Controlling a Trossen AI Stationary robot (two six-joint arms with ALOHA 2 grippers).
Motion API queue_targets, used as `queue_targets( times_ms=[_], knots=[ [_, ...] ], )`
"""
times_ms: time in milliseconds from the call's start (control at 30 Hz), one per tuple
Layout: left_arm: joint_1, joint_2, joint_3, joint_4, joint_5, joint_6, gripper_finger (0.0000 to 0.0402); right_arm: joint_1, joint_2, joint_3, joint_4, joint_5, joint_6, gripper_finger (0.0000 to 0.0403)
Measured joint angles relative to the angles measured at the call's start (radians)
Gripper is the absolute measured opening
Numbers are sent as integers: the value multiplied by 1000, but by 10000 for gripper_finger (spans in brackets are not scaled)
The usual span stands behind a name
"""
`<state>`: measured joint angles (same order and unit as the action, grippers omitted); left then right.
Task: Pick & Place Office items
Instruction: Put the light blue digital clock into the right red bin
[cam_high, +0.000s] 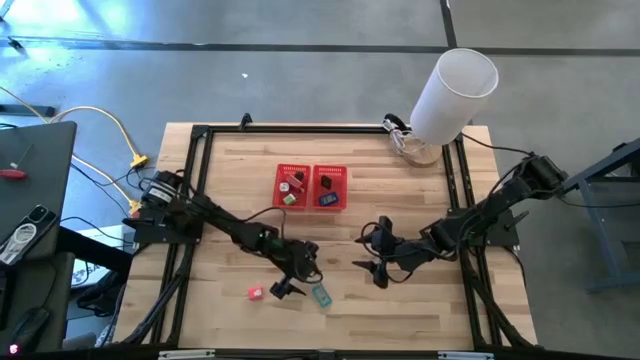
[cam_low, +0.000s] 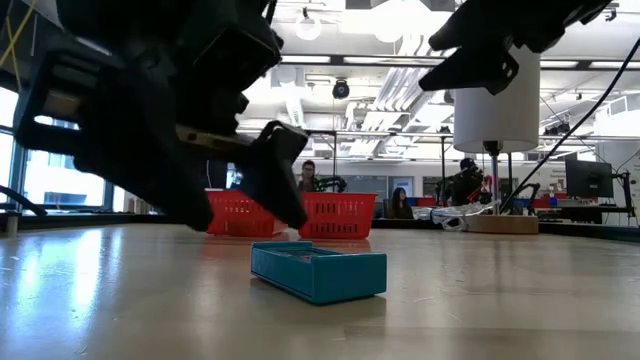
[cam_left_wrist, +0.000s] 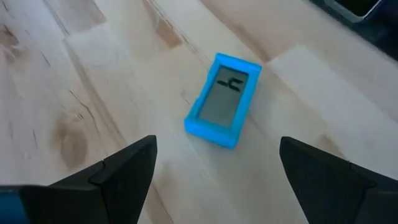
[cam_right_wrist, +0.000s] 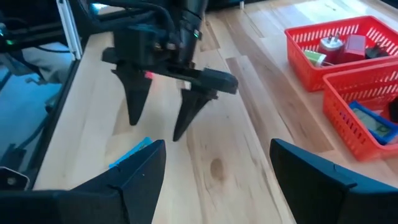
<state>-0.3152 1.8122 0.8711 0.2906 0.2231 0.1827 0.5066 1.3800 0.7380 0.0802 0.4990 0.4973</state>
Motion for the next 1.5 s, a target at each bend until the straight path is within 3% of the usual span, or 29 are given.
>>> queue_targets(
  times_ms=[133, 500, 833, 1067, 1500],
  knots=[
    [7, 36, -39, 127, 40, -52, 331, 0, 0, 0, 16, 0, 4, 276],
    [11, 119, -40, 213, 68, -49, 331, 4, 9, 0, 35, 1, 15, 276],
    [4, 129, -40, 240, 58, -150, 331, 3, 38, -1, 50, -7, 10, 276],
    [-24, 131, -40, 250, -92, -99, 331, 3, 35, 0, 58, -7, 4, 276],
    [-57, 131, -40, 267, -171, -28, 331, 1, 35, 0, 59, -4, -4, 276]
  ],
)
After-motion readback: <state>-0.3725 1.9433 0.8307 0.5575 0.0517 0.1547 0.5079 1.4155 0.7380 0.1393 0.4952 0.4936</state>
